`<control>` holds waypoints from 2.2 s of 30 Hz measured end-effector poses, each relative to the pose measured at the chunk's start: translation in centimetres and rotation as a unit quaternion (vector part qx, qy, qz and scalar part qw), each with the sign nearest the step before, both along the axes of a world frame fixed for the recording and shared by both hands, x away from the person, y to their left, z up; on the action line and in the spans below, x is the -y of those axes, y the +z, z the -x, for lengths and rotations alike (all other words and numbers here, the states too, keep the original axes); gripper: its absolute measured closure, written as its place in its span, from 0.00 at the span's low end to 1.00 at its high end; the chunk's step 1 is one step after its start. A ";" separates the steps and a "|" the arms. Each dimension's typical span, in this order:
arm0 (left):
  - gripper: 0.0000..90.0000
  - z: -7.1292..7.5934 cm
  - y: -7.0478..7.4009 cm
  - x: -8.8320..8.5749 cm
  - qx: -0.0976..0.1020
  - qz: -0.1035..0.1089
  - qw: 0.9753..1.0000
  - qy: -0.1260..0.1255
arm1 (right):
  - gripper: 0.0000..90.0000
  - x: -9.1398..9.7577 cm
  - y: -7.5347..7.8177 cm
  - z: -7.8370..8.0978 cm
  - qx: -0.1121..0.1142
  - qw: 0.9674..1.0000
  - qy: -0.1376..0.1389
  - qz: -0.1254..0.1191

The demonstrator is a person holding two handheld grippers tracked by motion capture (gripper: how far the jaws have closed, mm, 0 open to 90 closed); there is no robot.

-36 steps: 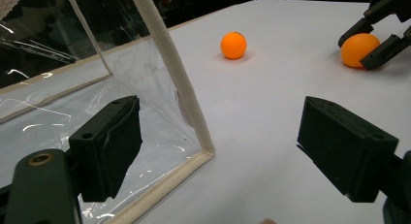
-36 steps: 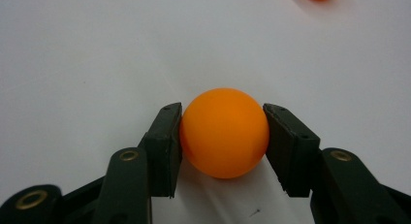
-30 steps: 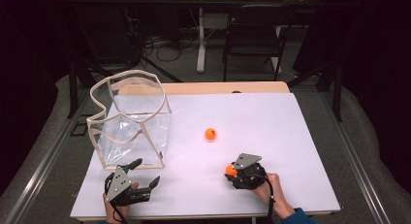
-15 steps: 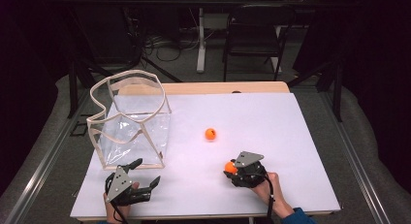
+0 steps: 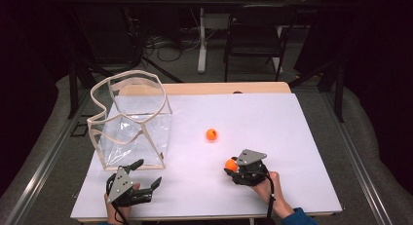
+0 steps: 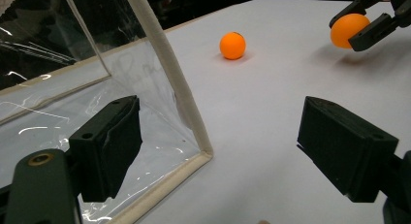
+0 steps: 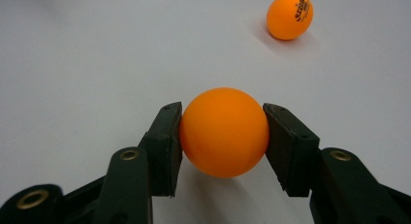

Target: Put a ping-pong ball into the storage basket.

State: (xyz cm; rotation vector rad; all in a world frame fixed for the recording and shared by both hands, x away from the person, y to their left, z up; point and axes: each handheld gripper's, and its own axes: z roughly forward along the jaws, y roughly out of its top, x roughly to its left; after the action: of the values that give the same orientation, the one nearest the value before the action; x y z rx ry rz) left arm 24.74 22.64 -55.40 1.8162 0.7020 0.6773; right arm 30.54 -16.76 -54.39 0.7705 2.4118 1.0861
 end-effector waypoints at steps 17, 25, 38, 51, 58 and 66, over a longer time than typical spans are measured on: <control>0.18 0.0 0.0 0.1 0.000 0.001 1.000 0.000 | 0.57 -1.0 0.3 -0.7 0.017 1.000 -0.002 -0.023; 0.18 0.0 -0.1 0.1 -0.002 0.001 1.000 0.001 | 0.57 -1.6 0.3 -1.1 0.021 0.999 0.002 -0.028; 0.18 -0.1 -0.1 0.2 -0.003 0.001 1.000 0.000 | 0.57 -2.3 0.5 -1.7 0.025 0.999 0.005 -0.041; 0.18 -0.1 -0.1 0.2 -0.003 0.002 1.000 0.002 | 0.57 -3.0 1.0 -2.1 0.024 0.998 0.012 -0.053; 0.18 0.0 -0.1 0.1 0.000 0.001 1.000 0.003 | 0.57 -3.3 1.3 -2.3 0.026 0.998 0.014 -0.063; 0.18 0.0 -0.1 0.1 0.000 0.003 1.000 0.004 | 0.57 -3.4 1.5 -2.4 0.028 0.997 0.015 -0.067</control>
State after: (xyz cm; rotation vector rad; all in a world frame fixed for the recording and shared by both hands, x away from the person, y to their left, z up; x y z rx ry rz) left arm 24.73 22.54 -55.47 1.8093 0.7113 0.6810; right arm 32.95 -13.38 -52.85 0.7384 2.3294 1.2734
